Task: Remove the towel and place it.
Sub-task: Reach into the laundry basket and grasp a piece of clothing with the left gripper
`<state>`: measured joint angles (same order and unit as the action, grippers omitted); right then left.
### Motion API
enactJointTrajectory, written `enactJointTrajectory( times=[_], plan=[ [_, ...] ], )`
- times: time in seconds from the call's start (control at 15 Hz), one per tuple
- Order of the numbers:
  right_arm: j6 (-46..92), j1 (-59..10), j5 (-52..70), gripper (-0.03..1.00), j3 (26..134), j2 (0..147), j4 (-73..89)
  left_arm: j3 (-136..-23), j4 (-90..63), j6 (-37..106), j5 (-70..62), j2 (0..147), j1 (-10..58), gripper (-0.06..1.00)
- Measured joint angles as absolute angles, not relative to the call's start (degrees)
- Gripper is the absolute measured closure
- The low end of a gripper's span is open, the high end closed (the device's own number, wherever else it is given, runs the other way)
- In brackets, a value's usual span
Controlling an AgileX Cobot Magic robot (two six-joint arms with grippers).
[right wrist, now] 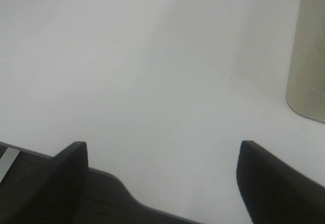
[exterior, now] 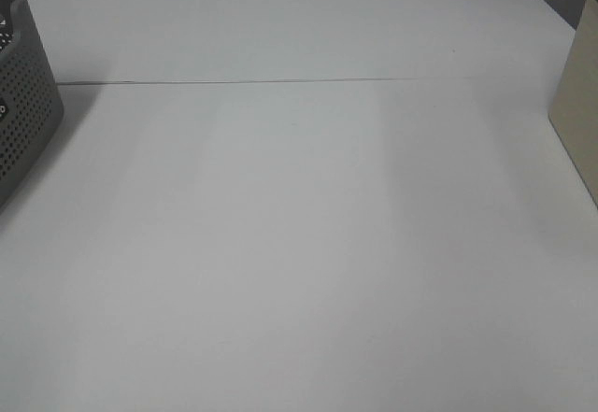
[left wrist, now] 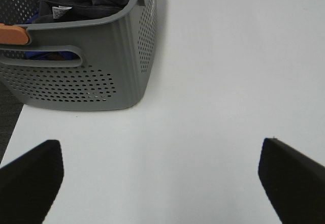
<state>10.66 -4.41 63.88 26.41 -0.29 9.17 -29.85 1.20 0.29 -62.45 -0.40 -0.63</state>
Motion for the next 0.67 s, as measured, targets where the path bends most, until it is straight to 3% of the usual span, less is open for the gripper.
enactJointTrajectory(
  times=[0.67],
  plan=[
    [10.66,-4.41,63.88,0.20,26.41,-0.29,9.17,-29.85,1.20,0.29,-62.45,-0.40,-0.63,-0.05]
  ],
)
